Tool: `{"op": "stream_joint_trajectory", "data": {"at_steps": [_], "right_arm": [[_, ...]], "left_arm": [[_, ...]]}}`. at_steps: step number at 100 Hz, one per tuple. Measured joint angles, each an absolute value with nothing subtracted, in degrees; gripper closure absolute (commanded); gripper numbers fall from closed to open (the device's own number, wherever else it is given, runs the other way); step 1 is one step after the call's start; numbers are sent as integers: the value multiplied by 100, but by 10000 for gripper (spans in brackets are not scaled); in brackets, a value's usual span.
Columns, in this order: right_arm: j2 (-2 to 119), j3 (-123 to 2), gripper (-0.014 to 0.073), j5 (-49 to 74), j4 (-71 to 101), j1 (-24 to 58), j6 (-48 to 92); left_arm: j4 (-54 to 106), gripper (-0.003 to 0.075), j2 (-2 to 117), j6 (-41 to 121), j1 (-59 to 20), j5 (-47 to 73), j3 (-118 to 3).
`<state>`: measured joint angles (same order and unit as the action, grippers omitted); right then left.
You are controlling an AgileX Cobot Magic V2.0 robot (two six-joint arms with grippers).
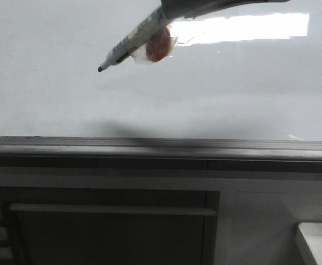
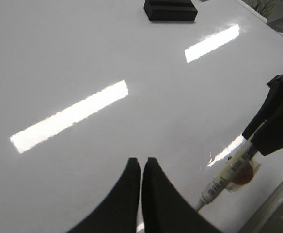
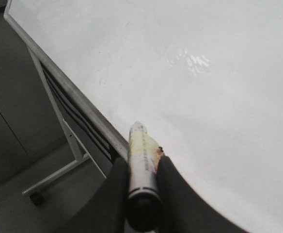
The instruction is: Write number 0 on whiteboard
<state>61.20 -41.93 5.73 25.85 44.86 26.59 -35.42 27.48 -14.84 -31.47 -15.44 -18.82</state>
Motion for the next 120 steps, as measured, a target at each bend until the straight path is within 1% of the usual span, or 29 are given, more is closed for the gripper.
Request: {"op": "stream_joint_trajectory", "data": {"at_steps": [18, 54, 95, 120], "right_arm": [[6339, -4561, 661, 748, 2585, 4317, 2659], [7071, -5317, 661, 1478, 2564, 3979, 2659], [7607, -5801, 661, 1554, 2425, 3924, 2659], [7645, -6237, 661, 1792, 2331, 3614, 2659]], "left_arm": [[-3520, 741, 2748, -1484, -3147, -1532, -1882], [-3494, 741, 2748, -1484, -3147, -1532, -1882], [-3483, 741, 2748, -1484, -3147, -1530, -1882], [-3483, 741, 2748, -1484, -3147, -1530, -1882]]}}
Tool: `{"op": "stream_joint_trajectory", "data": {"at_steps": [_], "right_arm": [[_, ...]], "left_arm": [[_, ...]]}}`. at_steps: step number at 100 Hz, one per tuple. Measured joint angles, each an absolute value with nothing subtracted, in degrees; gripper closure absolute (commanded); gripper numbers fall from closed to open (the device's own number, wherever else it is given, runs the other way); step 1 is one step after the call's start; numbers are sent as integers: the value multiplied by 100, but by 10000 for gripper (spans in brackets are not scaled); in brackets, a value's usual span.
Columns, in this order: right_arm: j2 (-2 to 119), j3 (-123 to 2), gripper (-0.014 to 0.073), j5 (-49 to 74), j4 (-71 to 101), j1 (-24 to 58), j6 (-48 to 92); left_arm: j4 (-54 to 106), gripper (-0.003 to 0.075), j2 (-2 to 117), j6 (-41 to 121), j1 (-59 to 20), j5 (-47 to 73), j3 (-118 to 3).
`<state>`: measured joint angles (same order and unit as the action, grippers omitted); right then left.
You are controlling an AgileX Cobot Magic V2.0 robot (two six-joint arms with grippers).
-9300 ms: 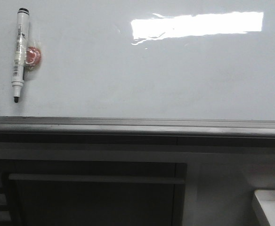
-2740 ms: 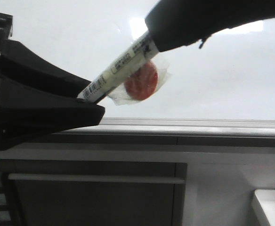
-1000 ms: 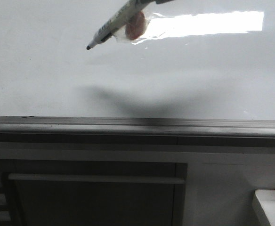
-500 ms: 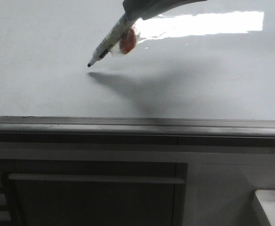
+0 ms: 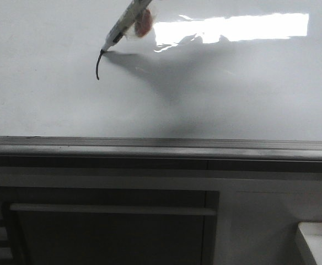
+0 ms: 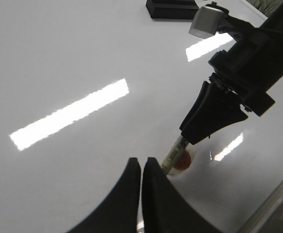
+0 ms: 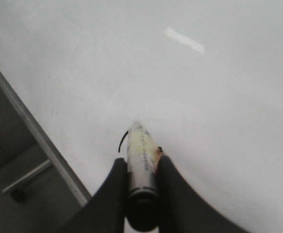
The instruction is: Write number 0 on whiteboard
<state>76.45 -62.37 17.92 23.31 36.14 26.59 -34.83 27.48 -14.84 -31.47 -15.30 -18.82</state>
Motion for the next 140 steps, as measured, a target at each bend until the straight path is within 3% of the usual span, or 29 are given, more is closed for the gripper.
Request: {"op": "stream_joint_trajectory", "data": {"at_steps": [34, 71, 109, 140], "right_arm": [[7277, -6330, 659, 2526, 2328, 3011, 2659], [7055, -5664, 659, 2765, 2505, 2948, 2649], [7448, -5493, 659, 2510, 2508, 3552, 2649], [7860, -6132, 659, 2529, 2479, 3725, 2649]], "left_arm": [[-3483, 741, 2748, -1484, -3147, -1530, -1882], [-3483, 741, 2748, -1484, -3147, -1530, -1882], [-3483, 741, 2748, -1484, -3147, -1577, -1882], [-3483, 741, 2748, -1484, -3147, -1589, -1882]]}}
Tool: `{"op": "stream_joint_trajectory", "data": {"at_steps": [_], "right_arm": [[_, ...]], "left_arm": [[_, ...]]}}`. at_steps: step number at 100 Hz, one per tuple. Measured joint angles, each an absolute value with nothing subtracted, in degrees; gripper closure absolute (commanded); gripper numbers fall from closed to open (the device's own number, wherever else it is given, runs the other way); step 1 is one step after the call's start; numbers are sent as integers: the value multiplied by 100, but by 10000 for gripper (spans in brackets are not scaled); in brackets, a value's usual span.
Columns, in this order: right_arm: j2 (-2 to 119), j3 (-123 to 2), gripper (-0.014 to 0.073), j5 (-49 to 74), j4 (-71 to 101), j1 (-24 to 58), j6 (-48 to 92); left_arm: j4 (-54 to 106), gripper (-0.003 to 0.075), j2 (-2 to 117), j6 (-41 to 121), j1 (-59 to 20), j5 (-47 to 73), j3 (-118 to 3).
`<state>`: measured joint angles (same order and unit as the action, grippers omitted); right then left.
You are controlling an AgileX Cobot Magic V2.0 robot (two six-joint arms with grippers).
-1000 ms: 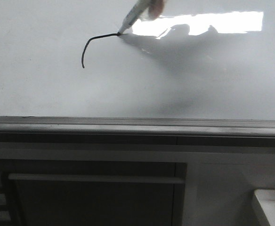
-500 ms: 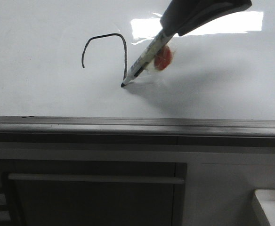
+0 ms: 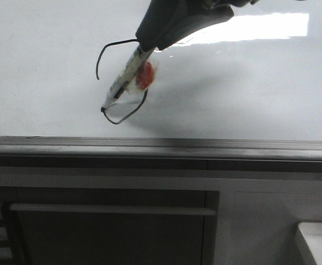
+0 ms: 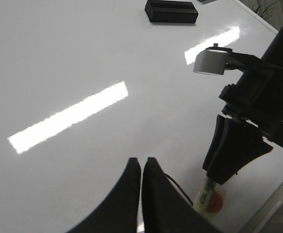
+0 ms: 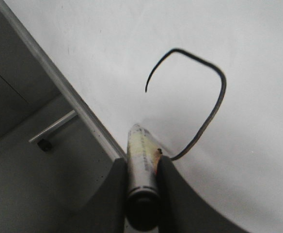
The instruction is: Write number 0 on whiteboard
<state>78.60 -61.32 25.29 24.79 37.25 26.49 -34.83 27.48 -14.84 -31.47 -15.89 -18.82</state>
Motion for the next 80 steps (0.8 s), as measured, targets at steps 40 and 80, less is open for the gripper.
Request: {"op": "stream_joint_trajectory", "data": {"at_steps": [40, 80], "right_arm": [[7896, -6685, 660, 2506, 2183, 3725, 2649], [7456, -6694, 660, 3356, 2055, 4309, 2914]], "left_arm": [[-3483, 741, 2748, -1484, -3147, -1589, -1882], [-3960, 430, 2794, -1484, -3147, -1709, -1882]]}}
